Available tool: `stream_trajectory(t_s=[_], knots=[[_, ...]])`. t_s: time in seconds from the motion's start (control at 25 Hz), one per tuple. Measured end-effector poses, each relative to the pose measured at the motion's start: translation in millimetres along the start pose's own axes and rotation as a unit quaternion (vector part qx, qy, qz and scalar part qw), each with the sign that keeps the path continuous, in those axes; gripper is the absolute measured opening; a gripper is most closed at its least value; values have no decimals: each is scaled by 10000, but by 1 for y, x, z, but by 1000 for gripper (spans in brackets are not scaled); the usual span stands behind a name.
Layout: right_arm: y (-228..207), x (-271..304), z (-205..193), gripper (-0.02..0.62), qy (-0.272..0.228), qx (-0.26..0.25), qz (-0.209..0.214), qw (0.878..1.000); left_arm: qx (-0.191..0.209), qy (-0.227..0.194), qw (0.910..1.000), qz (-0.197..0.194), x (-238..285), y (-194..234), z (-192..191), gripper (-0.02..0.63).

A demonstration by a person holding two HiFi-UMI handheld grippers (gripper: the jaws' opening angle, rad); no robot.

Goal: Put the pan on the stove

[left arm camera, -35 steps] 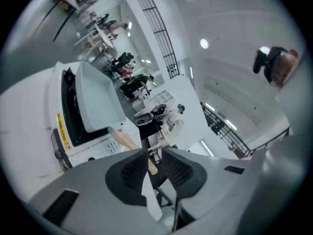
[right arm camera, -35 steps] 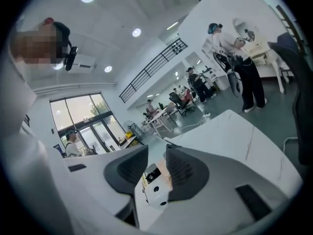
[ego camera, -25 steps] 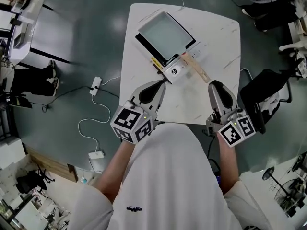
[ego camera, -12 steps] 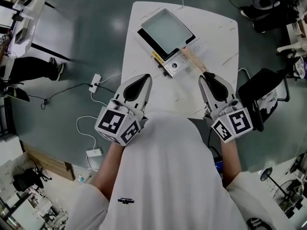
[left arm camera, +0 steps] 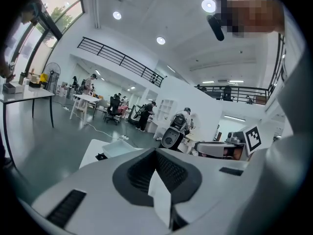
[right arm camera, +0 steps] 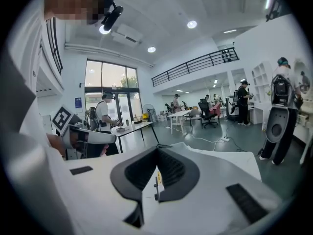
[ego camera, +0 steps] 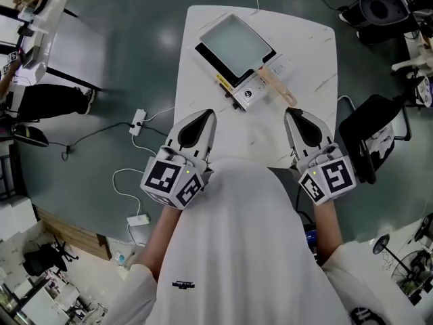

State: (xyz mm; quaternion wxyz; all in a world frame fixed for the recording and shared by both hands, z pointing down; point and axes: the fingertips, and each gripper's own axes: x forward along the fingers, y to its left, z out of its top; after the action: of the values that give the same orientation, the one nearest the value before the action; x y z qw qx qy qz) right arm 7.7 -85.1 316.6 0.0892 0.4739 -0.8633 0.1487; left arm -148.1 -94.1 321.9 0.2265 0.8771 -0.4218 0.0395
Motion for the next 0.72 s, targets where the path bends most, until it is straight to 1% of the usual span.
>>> stream_trajectory(t_s=[0.24, 0.4, 0.64, 0.72], knots=[[4, 2, -5, 5, 141, -56, -95, 9998, 47, -78, 10000, 4, -1, 0, 4, 1], [7, 1, -5, 5, 167, -30, -130, 9998, 0, -70, 10000, 8, -4, 2, 3, 1], [15, -2, -1, 5, 204, -185, -50, 9996, 21, -41, 10000, -76, -7, 4, 0, 2], [21, 1, -2, 5, 191, -92, 51, 9998, 15, -45, 10000, -87, -8, 6, 0, 0]])
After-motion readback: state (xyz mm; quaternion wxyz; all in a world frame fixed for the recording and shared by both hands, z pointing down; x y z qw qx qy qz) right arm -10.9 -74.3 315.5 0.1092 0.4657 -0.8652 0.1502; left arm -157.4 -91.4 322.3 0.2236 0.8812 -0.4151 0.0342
